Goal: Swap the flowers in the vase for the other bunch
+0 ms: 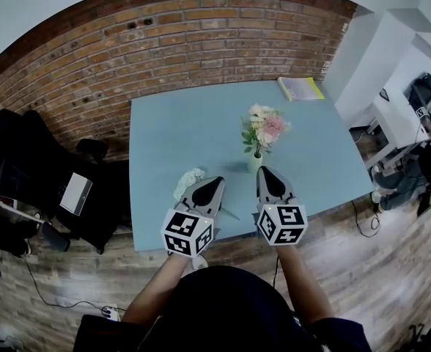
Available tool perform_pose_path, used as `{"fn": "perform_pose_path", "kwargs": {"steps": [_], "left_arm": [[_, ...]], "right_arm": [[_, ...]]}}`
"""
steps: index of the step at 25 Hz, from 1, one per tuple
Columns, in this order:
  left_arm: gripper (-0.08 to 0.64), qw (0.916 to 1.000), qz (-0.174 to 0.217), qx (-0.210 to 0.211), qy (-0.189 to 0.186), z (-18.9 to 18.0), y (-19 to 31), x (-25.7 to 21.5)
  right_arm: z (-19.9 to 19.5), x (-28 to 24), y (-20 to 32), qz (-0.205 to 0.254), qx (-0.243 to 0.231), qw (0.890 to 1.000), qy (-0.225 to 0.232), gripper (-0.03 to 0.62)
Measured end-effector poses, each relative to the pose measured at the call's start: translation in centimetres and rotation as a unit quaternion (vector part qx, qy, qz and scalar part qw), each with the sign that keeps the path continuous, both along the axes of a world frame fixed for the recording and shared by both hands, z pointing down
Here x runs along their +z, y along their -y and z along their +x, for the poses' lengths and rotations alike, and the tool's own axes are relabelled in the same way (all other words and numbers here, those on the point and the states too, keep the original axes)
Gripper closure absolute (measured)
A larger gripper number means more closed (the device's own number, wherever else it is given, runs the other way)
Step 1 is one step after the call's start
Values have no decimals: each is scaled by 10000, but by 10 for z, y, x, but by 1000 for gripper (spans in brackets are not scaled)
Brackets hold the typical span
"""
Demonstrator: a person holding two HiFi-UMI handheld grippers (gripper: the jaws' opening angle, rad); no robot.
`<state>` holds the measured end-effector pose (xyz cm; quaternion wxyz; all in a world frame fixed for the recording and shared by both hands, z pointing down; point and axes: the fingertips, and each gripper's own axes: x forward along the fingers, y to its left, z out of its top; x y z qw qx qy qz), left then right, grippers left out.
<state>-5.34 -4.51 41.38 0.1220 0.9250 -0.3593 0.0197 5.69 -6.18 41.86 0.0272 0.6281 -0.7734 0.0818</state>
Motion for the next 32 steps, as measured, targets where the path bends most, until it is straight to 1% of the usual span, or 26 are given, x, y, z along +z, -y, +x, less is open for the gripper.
{"fn": "perform_pose_path", "kwargs": {"steps": [4, 17, 26, 32], "left_arm": [[555, 10000, 23, -50, 69, 10, -11, 1], [555, 9992, 60, -367, 114, 40, -47, -3], [555, 9990, 146, -392, 182, 59, -73, -7], [555, 9987, 171, -414, 252, 68, -90, -8]], "right_arm": [[9, -1, -14, 13, -49, 10000, 56, 580], [39, -5, -60, 36, -392, 9991, 144, 580], [48, -6, -87, 106, -547, 9983, 182, 580], [45, -14, -107, 259, -848, 9961, 44, 580]]}}
